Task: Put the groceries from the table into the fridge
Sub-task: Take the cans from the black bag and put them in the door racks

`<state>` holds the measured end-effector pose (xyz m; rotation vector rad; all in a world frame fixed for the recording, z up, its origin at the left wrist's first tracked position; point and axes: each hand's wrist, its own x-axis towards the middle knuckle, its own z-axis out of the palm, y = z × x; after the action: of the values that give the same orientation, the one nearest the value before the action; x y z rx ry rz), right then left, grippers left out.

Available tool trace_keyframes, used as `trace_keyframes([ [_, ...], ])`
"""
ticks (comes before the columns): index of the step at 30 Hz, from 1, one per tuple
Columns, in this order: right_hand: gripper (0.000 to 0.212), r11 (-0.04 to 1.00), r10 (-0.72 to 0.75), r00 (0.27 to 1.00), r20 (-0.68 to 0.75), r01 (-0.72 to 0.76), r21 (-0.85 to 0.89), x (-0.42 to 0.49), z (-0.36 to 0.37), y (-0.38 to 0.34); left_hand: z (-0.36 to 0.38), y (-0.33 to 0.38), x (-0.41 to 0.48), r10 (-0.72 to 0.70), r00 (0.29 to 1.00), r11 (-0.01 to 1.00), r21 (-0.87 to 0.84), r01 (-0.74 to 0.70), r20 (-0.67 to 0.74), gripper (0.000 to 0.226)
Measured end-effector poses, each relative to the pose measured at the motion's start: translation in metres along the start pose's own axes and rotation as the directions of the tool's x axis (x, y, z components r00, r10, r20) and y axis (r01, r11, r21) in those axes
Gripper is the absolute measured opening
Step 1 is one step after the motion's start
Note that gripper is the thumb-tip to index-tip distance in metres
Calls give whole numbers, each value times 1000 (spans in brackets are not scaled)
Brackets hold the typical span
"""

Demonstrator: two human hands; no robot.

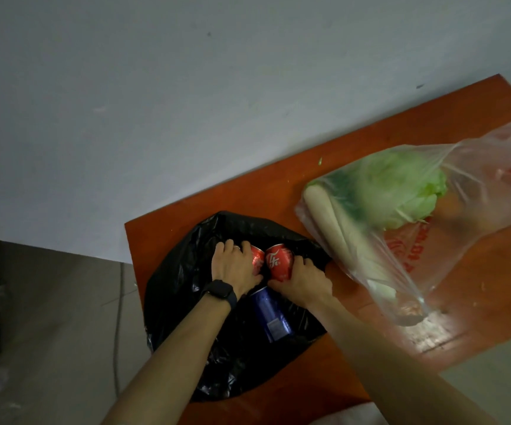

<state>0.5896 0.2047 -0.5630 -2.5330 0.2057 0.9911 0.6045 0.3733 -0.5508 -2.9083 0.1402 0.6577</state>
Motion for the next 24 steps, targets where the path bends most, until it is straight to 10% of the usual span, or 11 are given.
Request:
trace_keyframes([
  [14, 72, 851, -244, 940, -237, 325, 413, -64, -19, 22, -52, -25, -90, -112, 977, 805, -593, -19, -182, 81],
  [24, 82, 612, -281, 833, -476, 538, 580, -204, -69, 62, -115, 10, -149, 7, 907, 431, -817, -384, -422, 75],
])
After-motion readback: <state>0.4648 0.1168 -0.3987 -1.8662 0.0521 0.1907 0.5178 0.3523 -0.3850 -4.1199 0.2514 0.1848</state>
